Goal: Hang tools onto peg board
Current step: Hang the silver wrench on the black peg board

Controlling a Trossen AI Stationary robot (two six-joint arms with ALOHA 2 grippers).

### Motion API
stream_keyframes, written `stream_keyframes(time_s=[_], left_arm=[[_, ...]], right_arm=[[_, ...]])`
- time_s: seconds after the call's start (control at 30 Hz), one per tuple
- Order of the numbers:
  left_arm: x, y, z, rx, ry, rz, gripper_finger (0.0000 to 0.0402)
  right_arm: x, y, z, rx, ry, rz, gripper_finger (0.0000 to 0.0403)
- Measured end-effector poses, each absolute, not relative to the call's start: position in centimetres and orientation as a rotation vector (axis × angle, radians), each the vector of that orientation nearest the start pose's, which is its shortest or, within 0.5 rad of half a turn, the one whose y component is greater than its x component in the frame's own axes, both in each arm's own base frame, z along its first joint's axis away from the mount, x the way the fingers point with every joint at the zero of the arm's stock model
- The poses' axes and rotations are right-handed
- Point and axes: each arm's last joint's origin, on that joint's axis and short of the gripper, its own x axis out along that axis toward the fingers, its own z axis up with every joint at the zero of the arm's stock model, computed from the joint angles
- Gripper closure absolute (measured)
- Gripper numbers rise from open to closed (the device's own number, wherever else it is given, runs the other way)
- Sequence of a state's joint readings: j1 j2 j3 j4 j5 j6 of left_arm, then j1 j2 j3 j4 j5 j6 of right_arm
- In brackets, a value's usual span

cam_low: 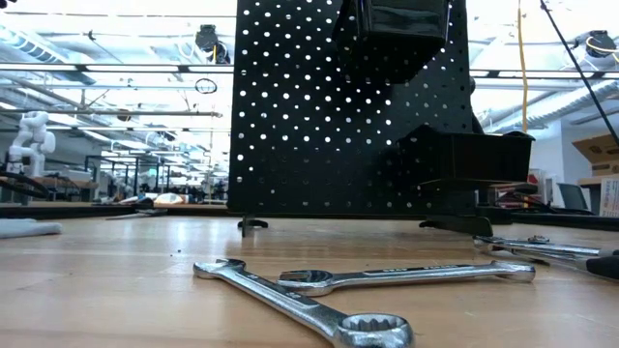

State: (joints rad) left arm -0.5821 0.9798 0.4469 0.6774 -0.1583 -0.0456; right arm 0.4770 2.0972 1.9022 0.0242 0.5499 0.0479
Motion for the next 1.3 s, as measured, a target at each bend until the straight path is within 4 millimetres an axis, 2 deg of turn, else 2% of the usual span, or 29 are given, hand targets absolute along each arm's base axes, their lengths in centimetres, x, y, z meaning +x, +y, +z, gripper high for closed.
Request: stream_keyframes(time_s=[0.67, 0.97, 1.07, 1.3], left_arm=[[17.9, -10.8, 26.3, -0.104, -0.122, -0.326, 0.032], [17.9, -10.9, 26.3, -0.102, -0.121, -0.345, 0.032], [17.8, -11.0, 26.3, -0.1, -0.12, -0.374, 0.032], [17.7, -11.2, 26.3, -0.092, -0.114, -0.452, 0.032]], right_arm=[[44.7, 21.9, 32.7, -0.004, 0.154, 0.025, 0.0174], [44.7, 21.7, 32.7, -0.006, 0.159, 0.004, 0.0174], [44.5, 21.9, 32.2, -0.025, 0.209, 0.013, 0.0174], [42.4, 23.5, 29.6, -0.092, 0.501, 0.152, 0.0174]])
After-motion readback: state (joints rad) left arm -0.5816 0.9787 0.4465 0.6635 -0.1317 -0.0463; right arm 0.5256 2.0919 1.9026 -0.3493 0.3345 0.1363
